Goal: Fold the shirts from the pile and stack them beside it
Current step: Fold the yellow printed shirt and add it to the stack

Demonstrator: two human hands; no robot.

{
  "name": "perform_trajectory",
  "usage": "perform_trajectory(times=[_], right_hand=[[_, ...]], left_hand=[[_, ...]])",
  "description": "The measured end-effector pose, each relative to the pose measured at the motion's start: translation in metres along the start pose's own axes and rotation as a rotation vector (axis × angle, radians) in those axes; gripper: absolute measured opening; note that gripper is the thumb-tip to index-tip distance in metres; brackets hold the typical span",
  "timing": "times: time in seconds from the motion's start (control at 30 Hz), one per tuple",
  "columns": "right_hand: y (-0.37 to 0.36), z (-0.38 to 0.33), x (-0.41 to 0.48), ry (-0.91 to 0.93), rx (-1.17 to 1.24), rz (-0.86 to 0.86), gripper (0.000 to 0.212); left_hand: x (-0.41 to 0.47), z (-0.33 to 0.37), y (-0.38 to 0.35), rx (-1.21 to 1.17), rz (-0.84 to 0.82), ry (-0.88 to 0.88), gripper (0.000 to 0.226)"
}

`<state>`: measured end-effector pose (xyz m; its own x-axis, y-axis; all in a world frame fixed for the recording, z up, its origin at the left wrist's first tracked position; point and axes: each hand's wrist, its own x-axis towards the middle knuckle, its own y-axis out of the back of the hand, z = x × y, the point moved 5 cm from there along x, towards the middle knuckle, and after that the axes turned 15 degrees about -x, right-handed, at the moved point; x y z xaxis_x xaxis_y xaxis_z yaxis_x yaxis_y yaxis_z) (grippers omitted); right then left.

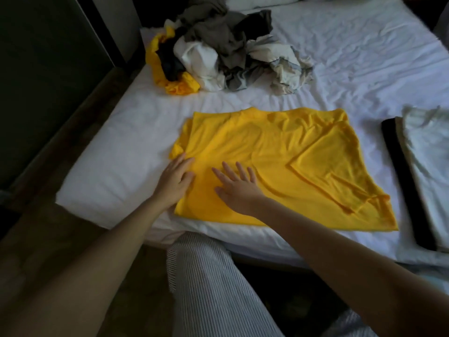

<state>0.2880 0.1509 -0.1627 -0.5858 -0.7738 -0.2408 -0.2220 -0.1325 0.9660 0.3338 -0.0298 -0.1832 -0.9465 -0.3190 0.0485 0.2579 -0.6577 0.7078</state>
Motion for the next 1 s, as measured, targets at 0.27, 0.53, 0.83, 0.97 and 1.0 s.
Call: perform_trajectory(times=[0.27, 0.53, 0.83, 0.97, 1.0], right_hand=[[-0.009, -0.021, 0.043, -0.067, -0.059, 0.046, 0.057], [-0.017, -0.03, 0.05, -0.124, -0.143, 0.107, 0.056], [0.015, -0.043, 0.088, -0.077, -0.133, 0.18, 0.054], [0.001, -0.039, 0.098, -0.108, -0.122, 0.009, 0.054], [-0.003, -0.039, 0.098, -0.104, -0.146, -0.002, 0.055]], left_hand=[[0.048, -0.02, 0.028, -0.495, 0.428, 0.538, 0.038], [0.067, -0.022, 0.016, -0.588, 0.31, 0.526, 0.03], [0.042, -0.072, 0.035, -1.132, 0.347, 0.66, 0.025], [0.046, -0.062, 0.038, -1.224, 0.195, 0.705, 0.017], [0.05, -0.058, 0.038, -1.259, 0.141, 0.726, 0.011]])
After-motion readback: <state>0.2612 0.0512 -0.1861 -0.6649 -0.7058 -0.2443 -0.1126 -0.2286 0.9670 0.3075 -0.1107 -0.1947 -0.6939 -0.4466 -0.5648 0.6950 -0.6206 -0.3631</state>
